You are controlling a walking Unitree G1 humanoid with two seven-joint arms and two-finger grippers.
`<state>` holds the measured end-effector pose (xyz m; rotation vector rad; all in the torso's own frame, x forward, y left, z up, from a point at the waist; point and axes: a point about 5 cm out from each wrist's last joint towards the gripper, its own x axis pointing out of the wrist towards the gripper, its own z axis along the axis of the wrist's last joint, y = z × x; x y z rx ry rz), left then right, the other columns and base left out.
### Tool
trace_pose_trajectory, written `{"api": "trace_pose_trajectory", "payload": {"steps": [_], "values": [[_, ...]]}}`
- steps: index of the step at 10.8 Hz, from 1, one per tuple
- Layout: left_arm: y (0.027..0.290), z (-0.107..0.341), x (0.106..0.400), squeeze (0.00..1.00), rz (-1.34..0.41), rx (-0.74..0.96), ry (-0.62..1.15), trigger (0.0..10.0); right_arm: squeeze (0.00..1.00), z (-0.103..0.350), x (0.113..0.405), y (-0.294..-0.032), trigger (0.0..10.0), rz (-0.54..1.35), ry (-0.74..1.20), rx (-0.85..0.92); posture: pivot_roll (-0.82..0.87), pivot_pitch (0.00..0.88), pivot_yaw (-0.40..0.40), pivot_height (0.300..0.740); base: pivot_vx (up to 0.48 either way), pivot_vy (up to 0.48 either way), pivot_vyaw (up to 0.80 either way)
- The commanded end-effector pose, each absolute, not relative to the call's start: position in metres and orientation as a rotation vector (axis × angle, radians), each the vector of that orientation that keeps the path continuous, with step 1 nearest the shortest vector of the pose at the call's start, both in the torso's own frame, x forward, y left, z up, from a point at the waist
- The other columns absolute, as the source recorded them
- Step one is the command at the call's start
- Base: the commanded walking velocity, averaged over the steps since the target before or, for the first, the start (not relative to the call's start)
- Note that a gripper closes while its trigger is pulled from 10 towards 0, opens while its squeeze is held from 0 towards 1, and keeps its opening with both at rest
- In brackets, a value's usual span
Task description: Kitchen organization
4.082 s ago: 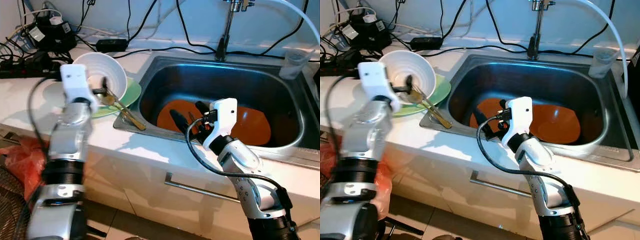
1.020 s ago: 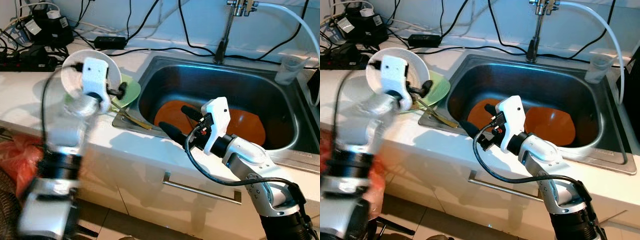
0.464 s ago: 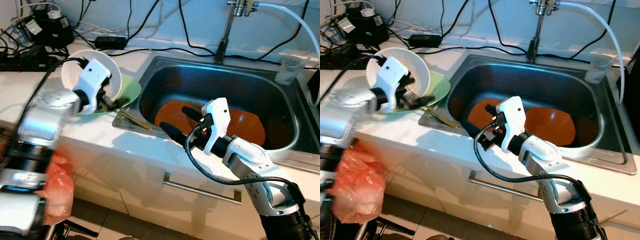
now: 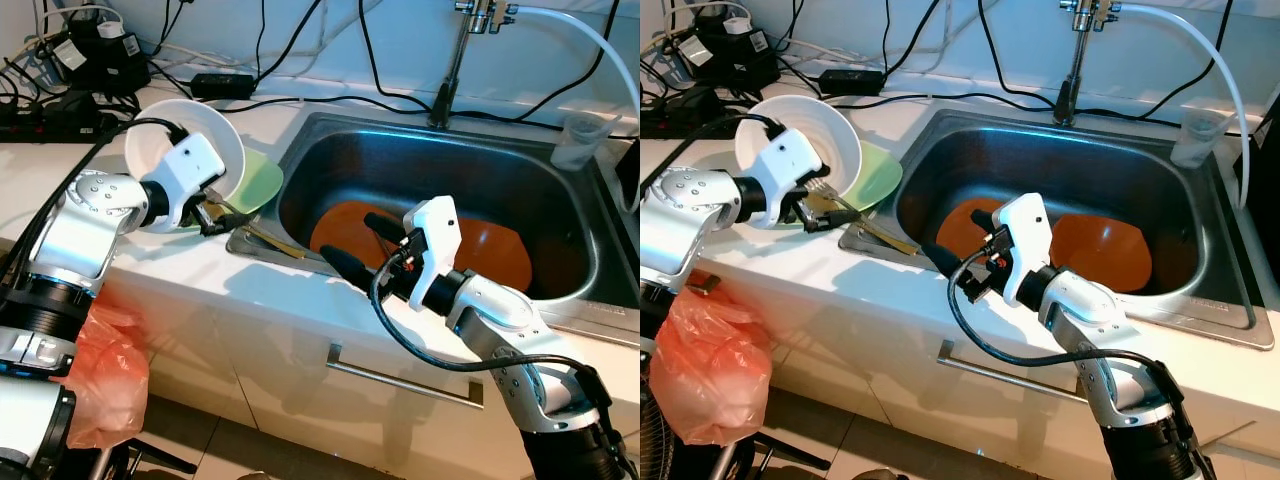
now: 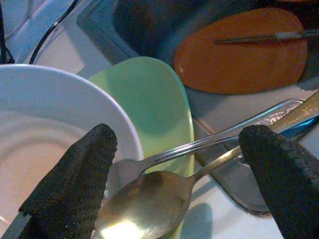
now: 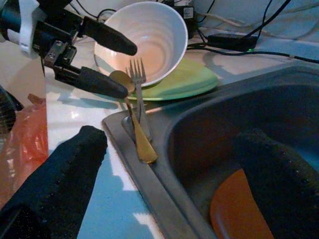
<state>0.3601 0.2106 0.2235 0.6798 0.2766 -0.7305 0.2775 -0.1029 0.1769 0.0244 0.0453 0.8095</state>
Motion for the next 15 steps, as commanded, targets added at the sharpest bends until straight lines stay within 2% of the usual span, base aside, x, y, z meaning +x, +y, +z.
{"api": "trace_pose_trajectory", "payload": {"steps": [1,7,14,15], "values": [[0.211,0.227,0.361,0.00,-0.774,0.746,0.268,10.0,0.00,0.178,0.273,-0.100,10.0,0.847,0.049,0.026,0.05,0.000,0.026,0.740,0.000,0.000,0.00],[0.193,0.210,0.366,0.00,-0.943,0.960,0.211,10.0,0.00,0.174,0.267,-0.101,10.0,0.852,0.072,0.034,0.03,0.000,0.032,0.740,0.000,0.000,0.00],[0.197,0.180,0.368,0.00,-1.034,1.131,0.288,9.8,0.00,0.177,0.262,-0.092,10.0,0.838,0.053,0.112,0.01,0.000,0.074,0.740,0.000,0.000,0.00],[0.197,0.177,0.369,0.00,-1.050,1.170,0.302,4.2,0.00,0.178,0.260,-0.094,10.0,0.830,0.055,0.117,0.00,0.000,0.073,0.740,0.000,0.000,0.00]]}}
